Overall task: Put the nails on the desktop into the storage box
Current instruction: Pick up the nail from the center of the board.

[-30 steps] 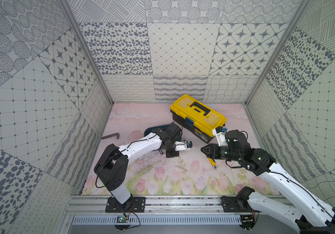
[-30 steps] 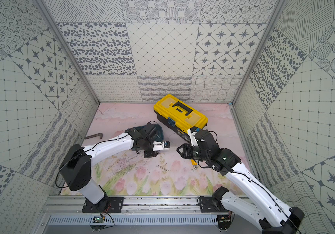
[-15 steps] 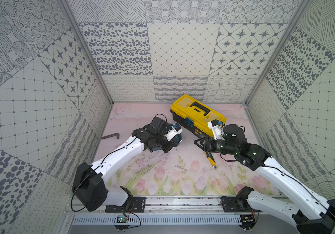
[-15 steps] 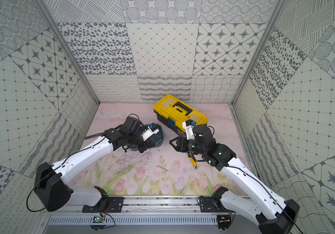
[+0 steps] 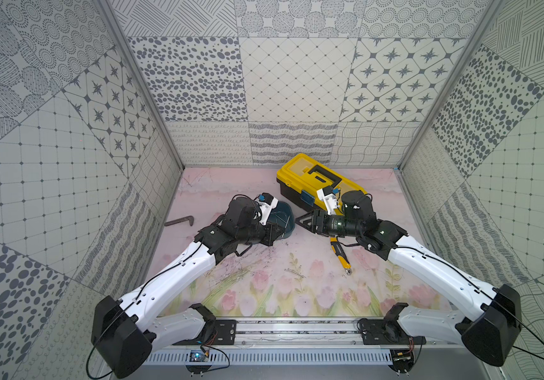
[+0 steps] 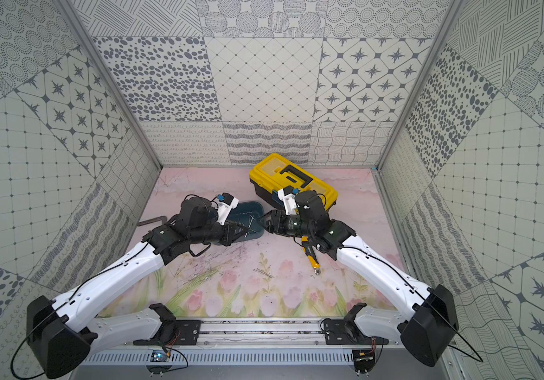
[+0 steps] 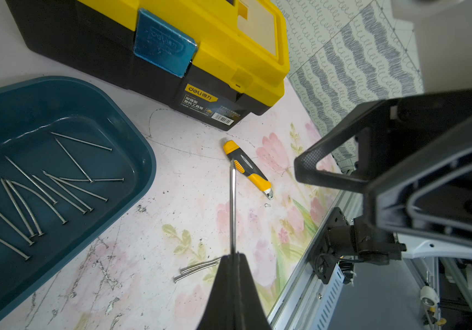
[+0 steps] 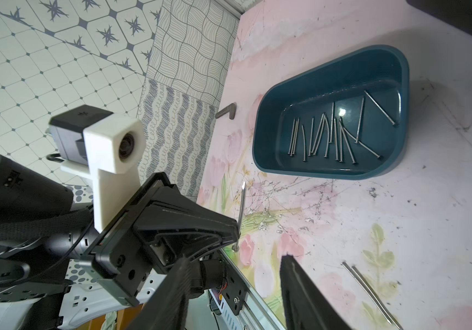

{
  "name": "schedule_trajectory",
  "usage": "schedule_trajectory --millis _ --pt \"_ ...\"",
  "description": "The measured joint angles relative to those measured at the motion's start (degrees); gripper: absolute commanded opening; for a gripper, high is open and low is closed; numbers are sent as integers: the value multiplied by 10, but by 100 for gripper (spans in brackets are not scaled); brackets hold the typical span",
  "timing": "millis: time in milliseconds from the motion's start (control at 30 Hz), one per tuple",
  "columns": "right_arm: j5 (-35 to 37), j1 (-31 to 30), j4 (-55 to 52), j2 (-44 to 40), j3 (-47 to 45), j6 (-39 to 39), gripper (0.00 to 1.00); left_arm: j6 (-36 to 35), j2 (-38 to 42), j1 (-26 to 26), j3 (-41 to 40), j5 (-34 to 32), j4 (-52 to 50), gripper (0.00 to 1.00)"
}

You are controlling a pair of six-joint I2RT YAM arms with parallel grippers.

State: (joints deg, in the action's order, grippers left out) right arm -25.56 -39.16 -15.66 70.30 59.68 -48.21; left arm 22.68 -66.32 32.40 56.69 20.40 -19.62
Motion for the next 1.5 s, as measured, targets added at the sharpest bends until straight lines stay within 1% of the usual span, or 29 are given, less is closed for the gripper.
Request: schedule_trajectory --millis 300,500,833,967,1200,1367,1500 --pt "-10 -17 40 45 19 -14 56 69 9 -6 -1 0 26 0" --pt "-12 -18 57 65 27 -20 55 89 12 -6 -1 2 32 0" --pt "-14 -21 75 91 43 -27 50 105 17 -6 -2 4 36 0" --pt "-14 -23 78 96 43 -30 44 111 19 -6 -2 4 36 0" --pt "-14 -25 88 97 43 -39 27 118 21 -6 -2 5 36 0" --pt "-14 -27 95 97 43 -40 24 118 25 -6 -2 5 36 0" --pt "-12 -29 95 97 43 -40 16 118 27 -7 -2 5 36 0"
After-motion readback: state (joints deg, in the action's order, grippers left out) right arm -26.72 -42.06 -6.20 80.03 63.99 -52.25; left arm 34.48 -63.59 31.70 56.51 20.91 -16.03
